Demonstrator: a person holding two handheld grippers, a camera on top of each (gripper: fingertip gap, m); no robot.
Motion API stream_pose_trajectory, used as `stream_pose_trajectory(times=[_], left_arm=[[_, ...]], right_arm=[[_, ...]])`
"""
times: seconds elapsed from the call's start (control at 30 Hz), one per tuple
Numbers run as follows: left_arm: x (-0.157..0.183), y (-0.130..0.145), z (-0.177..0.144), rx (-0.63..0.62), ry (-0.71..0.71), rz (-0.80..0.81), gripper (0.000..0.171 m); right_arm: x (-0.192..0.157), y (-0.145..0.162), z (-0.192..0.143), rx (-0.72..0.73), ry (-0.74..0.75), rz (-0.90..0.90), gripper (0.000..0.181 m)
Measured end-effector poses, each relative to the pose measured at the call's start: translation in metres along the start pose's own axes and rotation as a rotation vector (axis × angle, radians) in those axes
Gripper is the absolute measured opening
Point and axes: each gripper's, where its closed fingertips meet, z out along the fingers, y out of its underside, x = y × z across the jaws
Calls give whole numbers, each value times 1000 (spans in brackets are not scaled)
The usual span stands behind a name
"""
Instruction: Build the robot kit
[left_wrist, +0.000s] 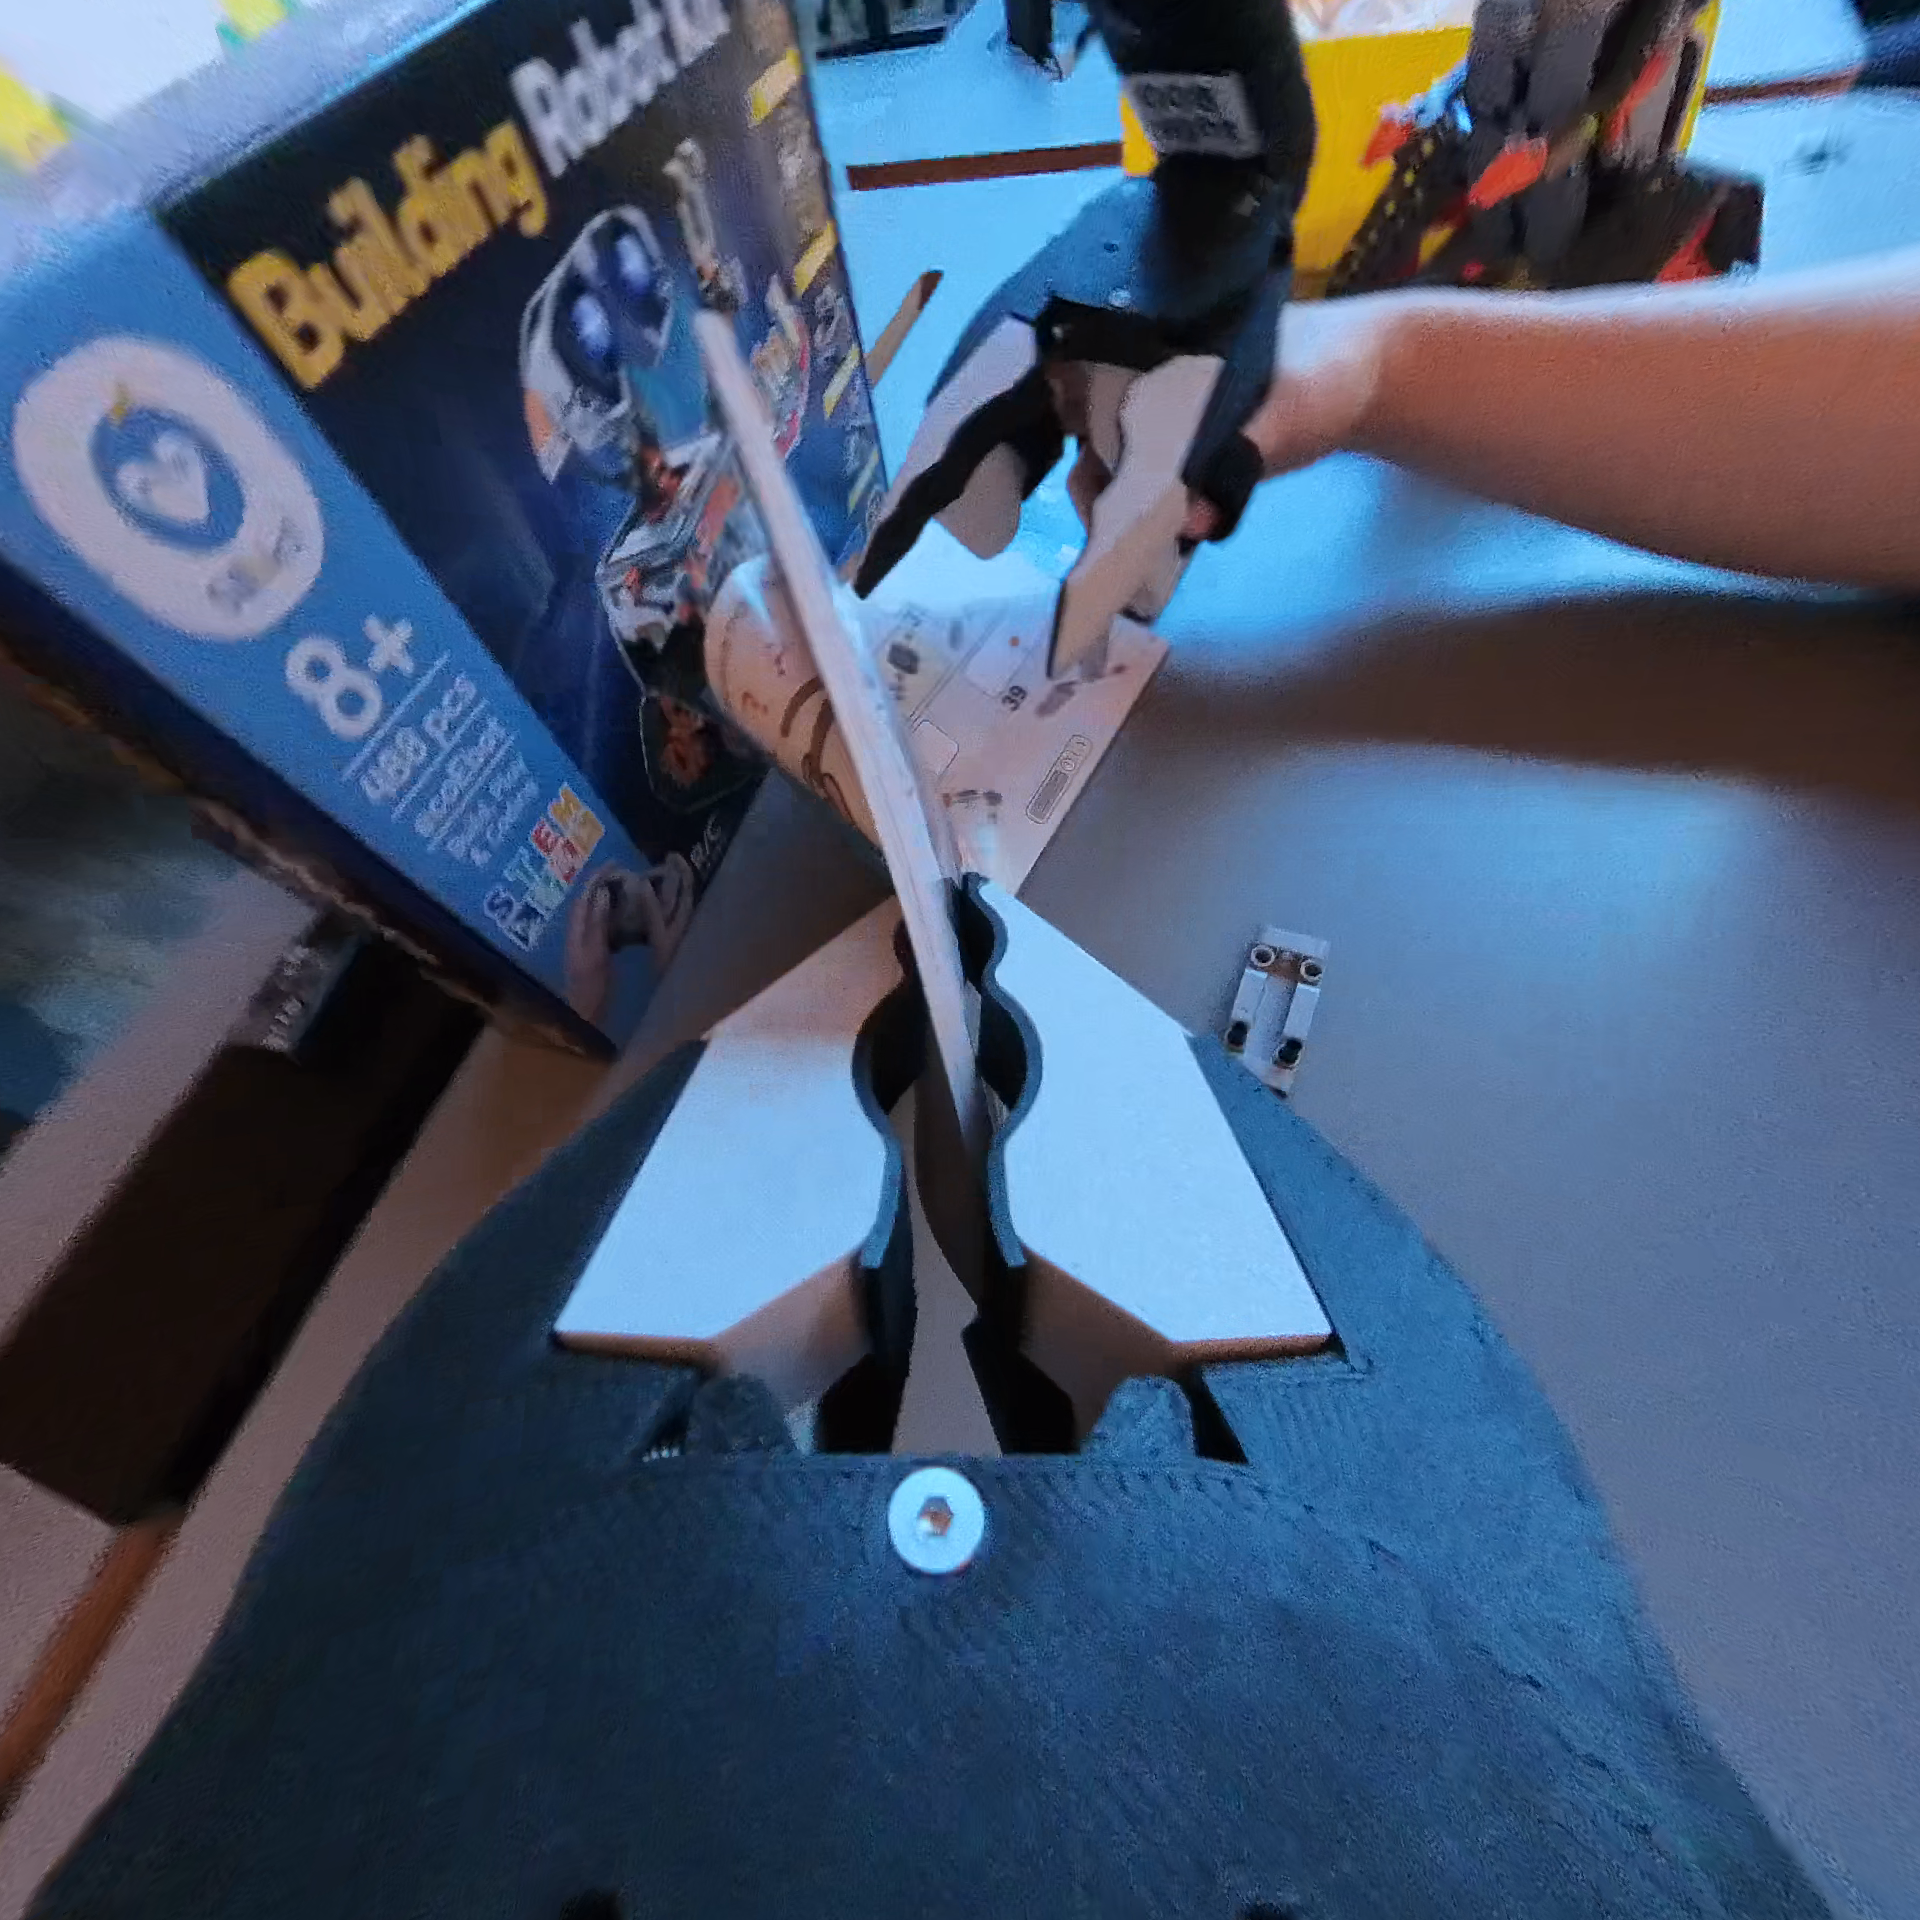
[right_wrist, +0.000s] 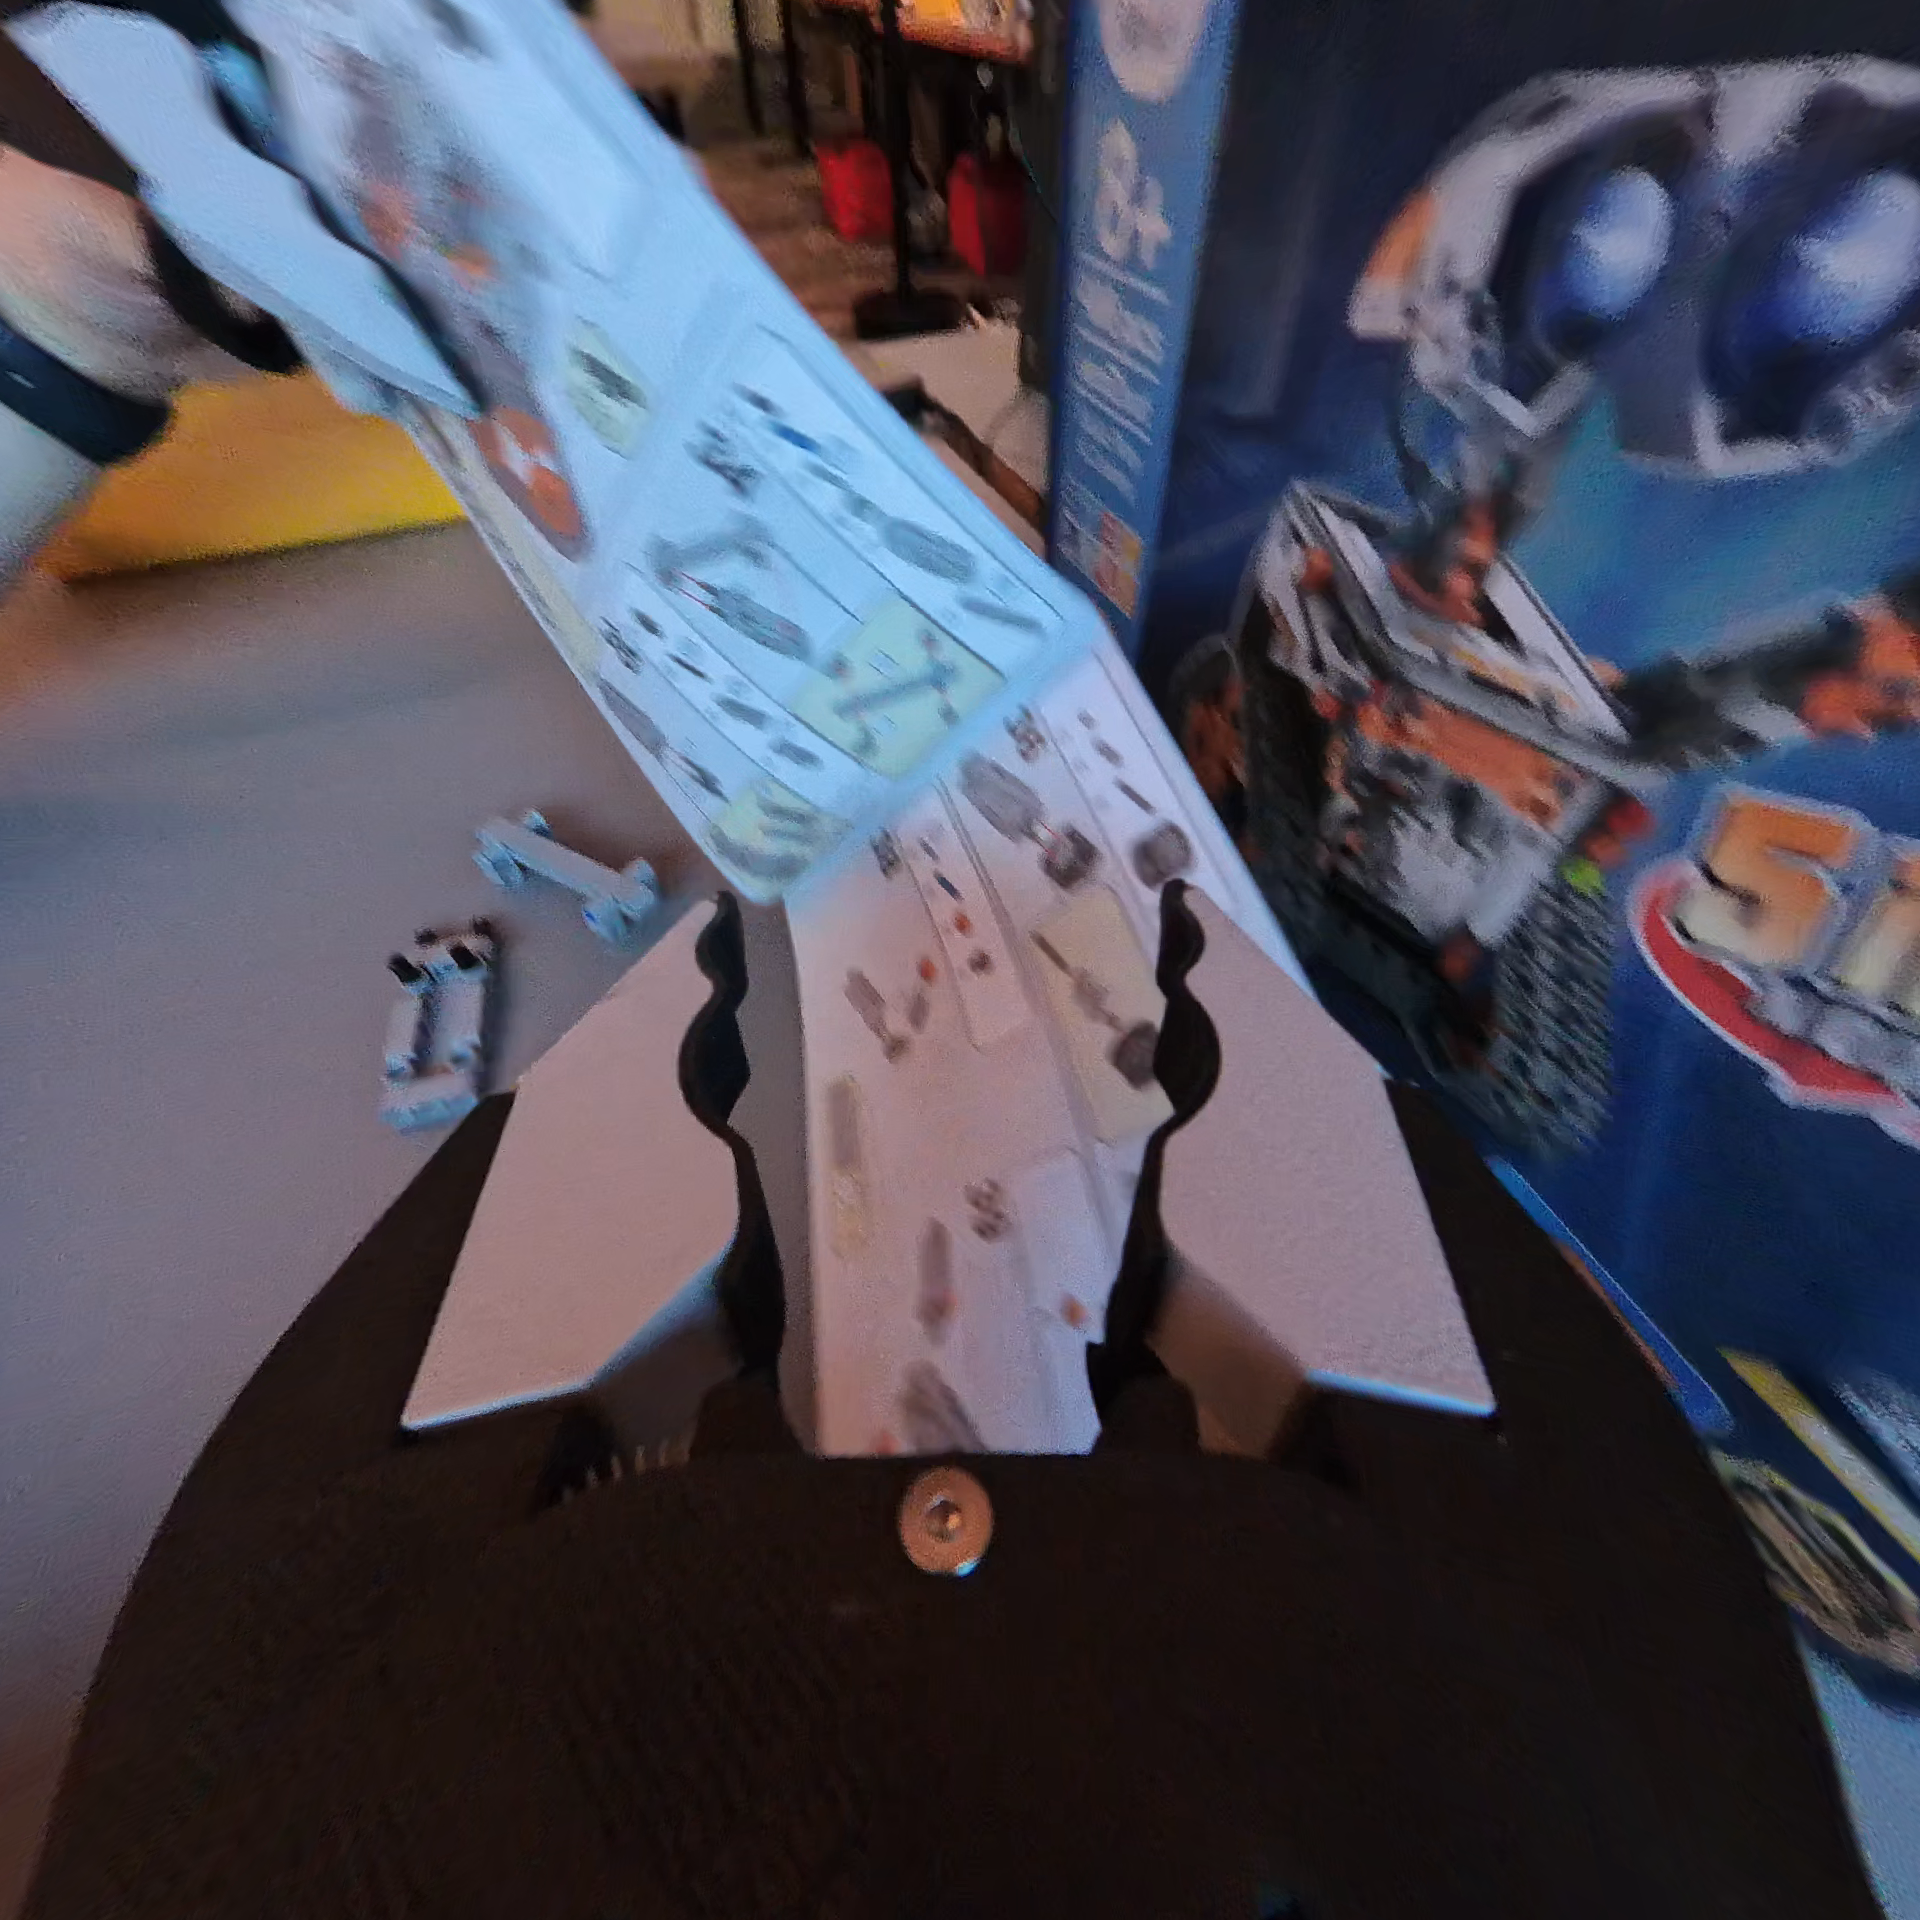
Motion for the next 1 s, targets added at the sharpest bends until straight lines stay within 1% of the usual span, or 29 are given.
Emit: stream_pose_trajectory(times=[0.07,0.1,0.17,0.23,0.3,0.33,0.4,0.53,0.6,0.63,0.67,0.7,0.73,0.8,0.83,0.9,0.97,1.0], left_arm=[[6,-2,1,-16,-27,95,1],[7,-2,1,-21,-42,122,1],[7,0,3,-30,-42,108,1],[6,4,3,-20,-35,74,1],[2,9,2,13,-54,70,1],[2,12,0,31,-57,66,1],[0,19,-5,57,-67,49,1],[-4,30,-11,76,-43,-40,0],[-10,36,-13,66,-43,-113,1],[-16,38,-15,65,-51,-164,1],[-24,40,-17,69,-64,-226,0],[-30,41,-19,70,-61,-290,1],[-34,40,-22,79,-51,-349,1],[-46,30,-32,129,-76,-426,0],[-50,20,-40,174,-90,-440,0],[-50,-9,-59,279,-77,-470,0],[-47,-39,-79,365,-73,-502,0],[-45,-53,-87,394,-82,-514,0]], right_arm=[[16,6,-18,-21,70,-16,81],[27,7,-31,-18,139,-30,82],[46,11,-58,9,237,-4,82],[60,28,-78,-2,281,122,84],[53,47,-79,-45,180,291,84],[44,56,-76,-82,109,361,81],[36,70,-69,-158,51,451,73],[3,61,-51,-131,-180,645,26],[-12,59,-45,-114,-288,704,2],[-13,58,-42,-96,-312,717,2],[-10,52,-40,-61,-313,731,2],[-6,40,-40,-8,-313,732,2],[-5,21,-42,55,-329,712,1],[-12,-22,-55,147,-358,614,2],[-15,-41,-62,167,-343,561,2],[-19,-70,-78,179,-289,480,1],[-18,-96,-97,205,-201,438,1],[-22,-110,-108,230,-185,408,2]])
